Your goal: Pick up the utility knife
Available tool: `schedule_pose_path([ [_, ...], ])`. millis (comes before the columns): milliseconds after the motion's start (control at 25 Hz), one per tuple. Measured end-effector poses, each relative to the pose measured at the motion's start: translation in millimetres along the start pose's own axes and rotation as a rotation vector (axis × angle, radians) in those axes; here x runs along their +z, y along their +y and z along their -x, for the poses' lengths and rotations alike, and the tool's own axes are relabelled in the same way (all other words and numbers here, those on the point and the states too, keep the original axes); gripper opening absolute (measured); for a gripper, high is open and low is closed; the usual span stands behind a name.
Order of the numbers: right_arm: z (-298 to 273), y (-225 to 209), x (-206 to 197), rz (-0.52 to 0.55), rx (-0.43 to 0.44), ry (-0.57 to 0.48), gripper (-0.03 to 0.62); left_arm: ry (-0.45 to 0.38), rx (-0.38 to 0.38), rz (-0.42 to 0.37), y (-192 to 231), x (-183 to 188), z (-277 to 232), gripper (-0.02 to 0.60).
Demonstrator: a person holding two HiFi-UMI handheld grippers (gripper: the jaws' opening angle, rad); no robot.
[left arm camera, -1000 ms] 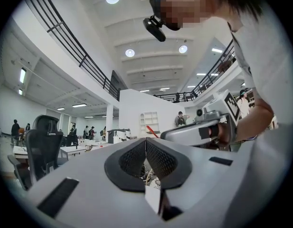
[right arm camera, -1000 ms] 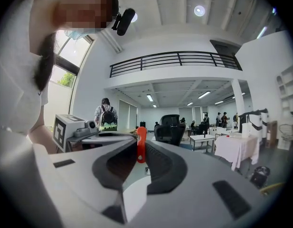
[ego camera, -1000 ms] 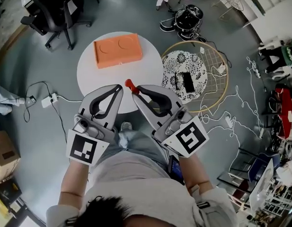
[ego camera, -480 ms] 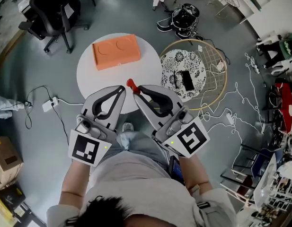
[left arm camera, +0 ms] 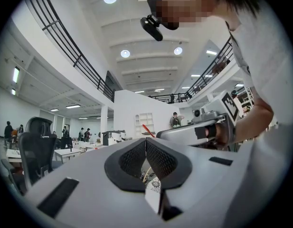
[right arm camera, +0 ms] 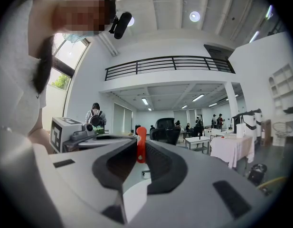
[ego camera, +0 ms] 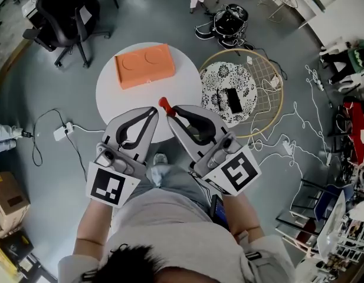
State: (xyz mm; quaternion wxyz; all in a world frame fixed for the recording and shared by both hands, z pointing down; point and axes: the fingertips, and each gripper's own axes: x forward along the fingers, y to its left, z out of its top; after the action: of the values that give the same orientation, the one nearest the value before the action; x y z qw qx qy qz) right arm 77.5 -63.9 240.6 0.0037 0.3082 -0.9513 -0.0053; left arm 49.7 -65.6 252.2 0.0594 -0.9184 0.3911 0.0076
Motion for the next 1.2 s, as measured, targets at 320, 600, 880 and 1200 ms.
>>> schedule_pose_path([
  [320, -0.7, -4.2, 1.4, 0.010, 0.019, -0.002, 0.061, -0.002, 0.015, -0.007, -0.1, 1.4, -4.3, 0.011],
  [600, -4.1, -6.1, 3.2, 0.018, 0.034, -0.005, 0.061, -0.002, 0.033, -0.010, 3.5, 2.0, -5.8, 0.011],
  [880, -6.0, -7.6, 1.8, 0.023, 0.049, -0.003, 0.061, -0.003, 0.043, -0.013, 4.9, 1.4, -8.0, 0.011],
  [1200, -6.0, -12.0, -0.2, 0.025, 0.068, -0.007, 0.061, 0.003, 0.057, -0.016, 3.8, -1.6, -12.6, 0.011],
])
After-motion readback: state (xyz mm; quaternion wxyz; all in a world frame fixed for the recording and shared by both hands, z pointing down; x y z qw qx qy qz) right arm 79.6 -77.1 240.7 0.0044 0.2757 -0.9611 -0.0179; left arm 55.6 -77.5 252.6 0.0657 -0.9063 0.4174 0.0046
